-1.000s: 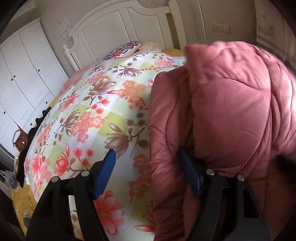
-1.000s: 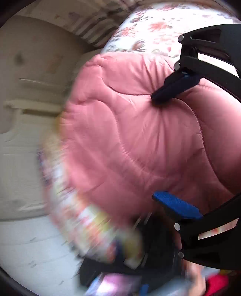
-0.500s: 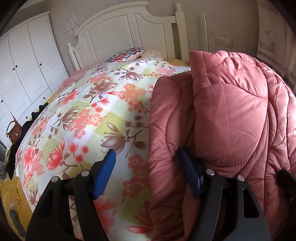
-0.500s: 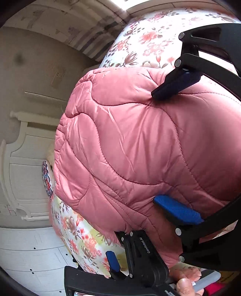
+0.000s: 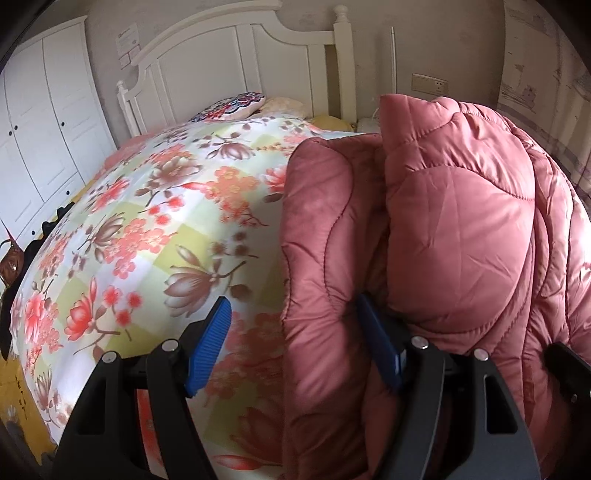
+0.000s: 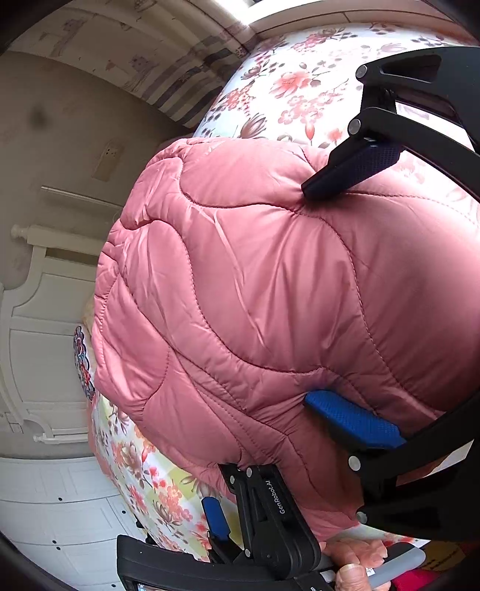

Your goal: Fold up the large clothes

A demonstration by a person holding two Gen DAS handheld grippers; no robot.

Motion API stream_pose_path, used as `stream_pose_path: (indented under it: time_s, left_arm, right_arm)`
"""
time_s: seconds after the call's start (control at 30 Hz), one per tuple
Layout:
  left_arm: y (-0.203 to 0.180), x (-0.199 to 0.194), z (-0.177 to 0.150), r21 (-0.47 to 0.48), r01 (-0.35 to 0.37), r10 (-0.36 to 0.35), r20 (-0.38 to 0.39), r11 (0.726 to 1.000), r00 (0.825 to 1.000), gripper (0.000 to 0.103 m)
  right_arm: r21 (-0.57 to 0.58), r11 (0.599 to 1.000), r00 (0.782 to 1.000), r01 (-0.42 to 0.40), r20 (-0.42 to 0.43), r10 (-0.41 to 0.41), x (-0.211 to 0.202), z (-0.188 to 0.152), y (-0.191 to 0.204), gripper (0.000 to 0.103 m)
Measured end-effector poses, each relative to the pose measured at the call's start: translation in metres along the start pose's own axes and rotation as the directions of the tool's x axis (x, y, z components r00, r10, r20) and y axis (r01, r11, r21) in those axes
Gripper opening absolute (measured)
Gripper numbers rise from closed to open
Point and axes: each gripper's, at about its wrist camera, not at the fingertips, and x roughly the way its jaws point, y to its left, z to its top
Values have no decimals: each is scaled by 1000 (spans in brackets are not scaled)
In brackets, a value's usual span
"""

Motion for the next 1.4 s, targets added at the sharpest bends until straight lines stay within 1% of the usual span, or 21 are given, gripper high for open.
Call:
stream_pose_path:
  time_s: [0.27,0.33,0.37,0.43,0.47,0.5,0.53,0.57,0.63,0.67,0.73,0.8,0.87,0.97,1.03,1.07,1.13,1.17,1.27,1.37,1.4]
  left_arm:
    - [-33,1,6,14,38,-38,-25,999,999,70]
    - [-35,3,7,8,36,-35,-34,999,999,70]
    - [-33,4,8,0,43,-43,-42,999,998,70]
    - [-29,6,9,-12,63,-64,-55,998,996,71]
    - [-27,6,9,-17,73,-74,-60,997,995,71]
    - [-26,6,9,-20,78,-79,-62,997,995,71]
    - [-24,7,8,-21,81,-83,-64,996,995,71]
    - [-24,7,8,-21,84,-85,-65,996,994,71]
    - [-23,6,8,-21,89,-90,-63,996,994,71]
    - [-21,6,7,-22,94,-95,-62,995,994,71]
    - [-18,7,6,-34,104,-106,-66,994,992,71]
    - [-13,9,6,-46,94,-97,-68,995,993,71]
    - [-3,13,6,-67,84,-89,-75,994,993,71]
    - [8,19,8,-92,106,-115,-89,990,989,71]
    - [19,17,11,-104,121,-132,-105,987,986,70]
    - [28,13,16,-133,136,-152,-112,982,982,70]
    - [41,-3,27,-164,148,-162,-80,975,984,70]
    - [43,-13,35,-154,135,-144,-45,979,989,70]
    - [31,-21,57,-103,121,-120,8,987,993,70]
    - [11,-4,69,-50,100,-101,-19,994,995,70]
    - [3,6,69,-26,95,-97,-52,995,994,70]
  right_arm:
    - [32,999,1000,-2,-27,2,0,-8,-37,99]
    - [45,999,999,-24,-33,25,-3,-5,-45,98]
    - [47,998,999,-33,-25,35,-8,-1,-47,98]
    - [35,997,996,-71,61,69,-36,16,-53,96]
    - [30,998,994,-62,86,59,-44,23,-55,96]
    - [14,1000,994,-24,107,23,-51,36,-56,96]
    - [-22,1000,995,15,99,-13,-49,51,-55,96]
    - [-50,998,996,32,87,-27,-44,62,-54,96]
    - [-107,991,997,76,33,-72,-17,90,-45,96]
    - [-134,988,997,81,4,-81,-1,100,-37,96]
    - [-227,972,993,66,-82,-87,42,119,-16,96]
    - [-260,964,985,57,-143,-97,83,133,3,96]
    - [-272,962,976,18,-204,-76,111,140,18,97]
    - [-241,971,969,6,-238,-65,126,145,28,98]
    - [-250,967,970,37,-225,-95,129,144,37,98]
    - [-252,966,970,48,-218,-105,129,143,40,98]
    - [-227,972,971,55,-214,-105,128,141,39,98]
    - [-213,976,971,49,-218,-96,129,142,38,98]
    - [-118,993,968,-19,-250,-12,134,147,25,99]
    - [-44,996,963,-78,-261,63,134,150,14,99]
    - [-24,995,963,-92,-255,83,133,150,11,99]
